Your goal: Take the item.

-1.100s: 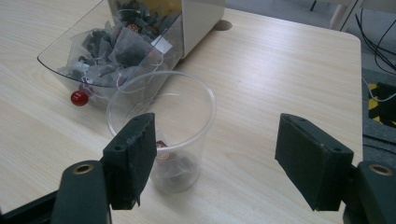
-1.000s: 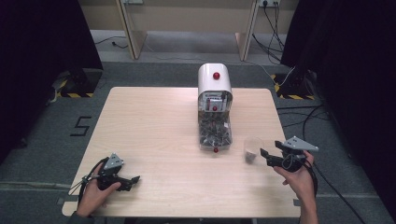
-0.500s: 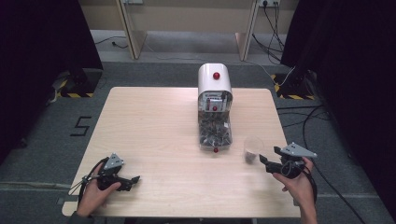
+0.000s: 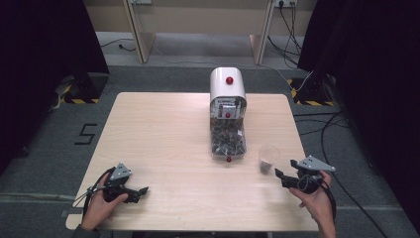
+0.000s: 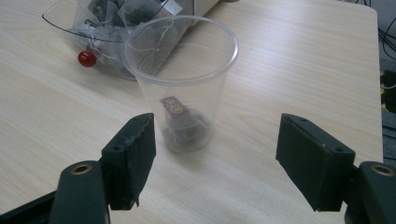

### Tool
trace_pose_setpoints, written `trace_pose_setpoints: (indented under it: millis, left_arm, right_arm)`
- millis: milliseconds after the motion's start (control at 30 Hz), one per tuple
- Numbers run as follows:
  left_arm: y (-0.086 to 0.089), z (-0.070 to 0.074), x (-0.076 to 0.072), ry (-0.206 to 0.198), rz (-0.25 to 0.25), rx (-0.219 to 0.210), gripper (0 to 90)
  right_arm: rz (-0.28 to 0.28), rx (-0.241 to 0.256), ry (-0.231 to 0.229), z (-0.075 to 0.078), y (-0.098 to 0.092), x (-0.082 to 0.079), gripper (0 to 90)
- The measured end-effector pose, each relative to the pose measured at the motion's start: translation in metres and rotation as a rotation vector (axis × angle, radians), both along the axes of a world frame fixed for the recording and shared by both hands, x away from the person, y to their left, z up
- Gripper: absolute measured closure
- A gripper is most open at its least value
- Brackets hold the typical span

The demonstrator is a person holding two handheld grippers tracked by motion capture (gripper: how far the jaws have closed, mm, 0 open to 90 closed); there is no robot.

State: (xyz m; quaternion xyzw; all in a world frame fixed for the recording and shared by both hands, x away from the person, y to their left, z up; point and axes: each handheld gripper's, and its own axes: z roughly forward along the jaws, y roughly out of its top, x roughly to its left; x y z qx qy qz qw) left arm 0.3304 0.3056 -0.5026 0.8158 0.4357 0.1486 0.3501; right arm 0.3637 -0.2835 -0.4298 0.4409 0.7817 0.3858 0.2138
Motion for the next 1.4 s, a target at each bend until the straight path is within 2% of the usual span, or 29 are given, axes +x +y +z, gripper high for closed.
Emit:
trace_pose_setpoints:
  millis: [533, 1400]
  left_arm:
    - [0.000, 0.000, 0.000, 0.000, 0.001, -0.001, 0.0]
    - [0.000, 0.000, 0.000, 0.000, 0.000, 0.000, 0.0]
  right_arm:
    - [-0.005, -0.010, 0.044, -0.018, 0.004, -0.009, 23.3]
    - [0.002, -0.036, 0.089, -0.037, 0.006, -0.028, 23.1]
